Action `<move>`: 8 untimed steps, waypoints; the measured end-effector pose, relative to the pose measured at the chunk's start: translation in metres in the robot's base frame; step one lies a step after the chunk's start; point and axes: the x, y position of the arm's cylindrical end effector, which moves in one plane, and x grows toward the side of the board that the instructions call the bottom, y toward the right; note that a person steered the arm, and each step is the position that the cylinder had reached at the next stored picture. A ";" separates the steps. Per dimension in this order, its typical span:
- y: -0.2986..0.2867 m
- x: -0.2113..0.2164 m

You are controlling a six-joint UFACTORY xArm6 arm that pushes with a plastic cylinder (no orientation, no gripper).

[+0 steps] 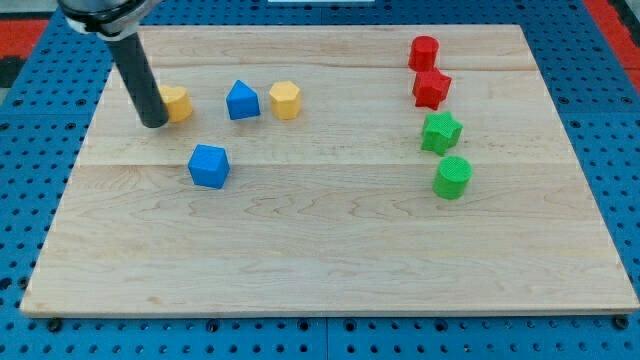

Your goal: Push the blue cube near center

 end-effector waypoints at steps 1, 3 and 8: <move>0.021 0.000; -0.016 0.035; 0.107 0.060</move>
